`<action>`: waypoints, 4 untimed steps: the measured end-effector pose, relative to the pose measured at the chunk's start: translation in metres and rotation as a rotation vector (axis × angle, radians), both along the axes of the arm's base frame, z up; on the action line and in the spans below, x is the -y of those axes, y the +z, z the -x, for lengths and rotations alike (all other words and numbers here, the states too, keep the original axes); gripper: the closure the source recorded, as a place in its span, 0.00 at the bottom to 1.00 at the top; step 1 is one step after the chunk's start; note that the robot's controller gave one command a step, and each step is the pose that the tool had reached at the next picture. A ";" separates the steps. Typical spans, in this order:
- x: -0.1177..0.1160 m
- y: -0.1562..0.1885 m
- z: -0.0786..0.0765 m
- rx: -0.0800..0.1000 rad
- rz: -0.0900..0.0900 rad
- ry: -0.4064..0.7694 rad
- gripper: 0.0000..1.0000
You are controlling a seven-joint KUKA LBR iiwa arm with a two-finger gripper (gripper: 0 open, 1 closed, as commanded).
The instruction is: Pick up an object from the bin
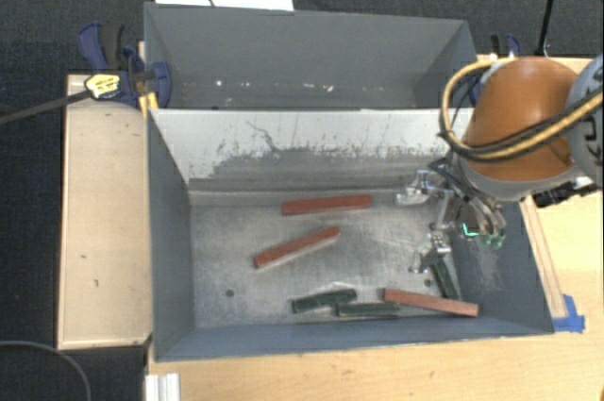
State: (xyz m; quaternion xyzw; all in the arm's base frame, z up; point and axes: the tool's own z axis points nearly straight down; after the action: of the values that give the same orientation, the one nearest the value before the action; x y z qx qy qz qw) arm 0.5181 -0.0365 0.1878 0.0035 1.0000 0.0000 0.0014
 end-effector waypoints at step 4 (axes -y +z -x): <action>0.019 -0.104 0.018 0.007 0.001 0.026 0.00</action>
Offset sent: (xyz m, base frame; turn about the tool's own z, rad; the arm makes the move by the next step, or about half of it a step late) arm -0.0275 -0.0596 -0.0976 -0.2118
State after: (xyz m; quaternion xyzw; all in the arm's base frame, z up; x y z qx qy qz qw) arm 0.5003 -0.0558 0.0837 -0.0097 0.9999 -0.0003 0.0051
